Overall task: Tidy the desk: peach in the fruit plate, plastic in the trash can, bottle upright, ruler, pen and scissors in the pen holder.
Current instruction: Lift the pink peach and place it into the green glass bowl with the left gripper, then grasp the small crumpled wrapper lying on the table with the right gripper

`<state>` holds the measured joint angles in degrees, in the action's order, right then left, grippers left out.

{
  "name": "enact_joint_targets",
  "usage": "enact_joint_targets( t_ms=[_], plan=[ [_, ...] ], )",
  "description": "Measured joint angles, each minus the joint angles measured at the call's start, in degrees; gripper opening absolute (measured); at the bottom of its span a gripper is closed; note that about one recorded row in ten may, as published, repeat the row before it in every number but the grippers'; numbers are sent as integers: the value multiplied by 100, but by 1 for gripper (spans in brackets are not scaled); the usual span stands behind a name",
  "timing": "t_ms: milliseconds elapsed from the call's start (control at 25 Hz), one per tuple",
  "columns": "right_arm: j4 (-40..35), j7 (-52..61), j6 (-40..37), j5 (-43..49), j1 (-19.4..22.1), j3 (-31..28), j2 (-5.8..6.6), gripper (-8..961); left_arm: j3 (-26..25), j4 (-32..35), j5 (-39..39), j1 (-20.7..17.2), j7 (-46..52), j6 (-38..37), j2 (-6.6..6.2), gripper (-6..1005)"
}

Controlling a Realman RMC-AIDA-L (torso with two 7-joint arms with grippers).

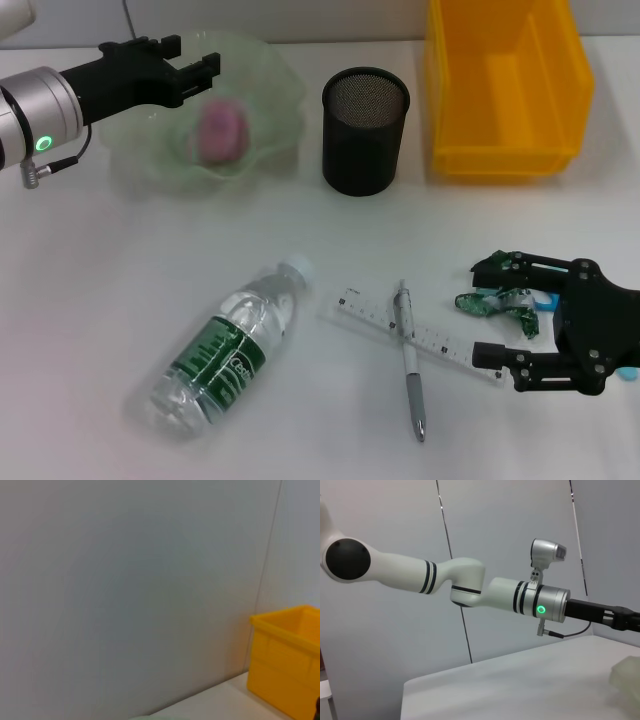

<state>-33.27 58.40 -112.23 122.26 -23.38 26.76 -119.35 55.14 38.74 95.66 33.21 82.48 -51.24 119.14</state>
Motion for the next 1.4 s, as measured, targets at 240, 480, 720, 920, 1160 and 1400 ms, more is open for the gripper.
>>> enact_joint_targets(
  t_ms=[240, 480, 720, 920, 1160, 1400],
  plan=[
    [-296, 586, -12, -122, 26, -52, -2, 791, 11, 15, -249, -141, -594, -566, -19, 735],
    [-1886, 2708, -116, -572, 155, 12, 11, 791, -59, -268, -1150, -627, -2231, -2593, -132, 803],
    [-4379, 5191, 26, -83, 159, 931, -2, 790, -59, -710, -1090, -710, -2568, -3315, -294, 848],
    [-5974, 7096, 274, 1027, 11, 2153, -5, 790, -54, -963, -1085, -793, -2704, -3633, -354, 848],
    [-6082, 8478, 514, 2217, -462, 3303, 1, 790, -59, -1171, -1084, -824, -2967, -3903, -372, 848],
    [-5703, 8794, 1024, 2577, -553, 4369, -4, 791, -72, -1231, -1084, -891, -3116, -3809, -337, 848]
  ],
)
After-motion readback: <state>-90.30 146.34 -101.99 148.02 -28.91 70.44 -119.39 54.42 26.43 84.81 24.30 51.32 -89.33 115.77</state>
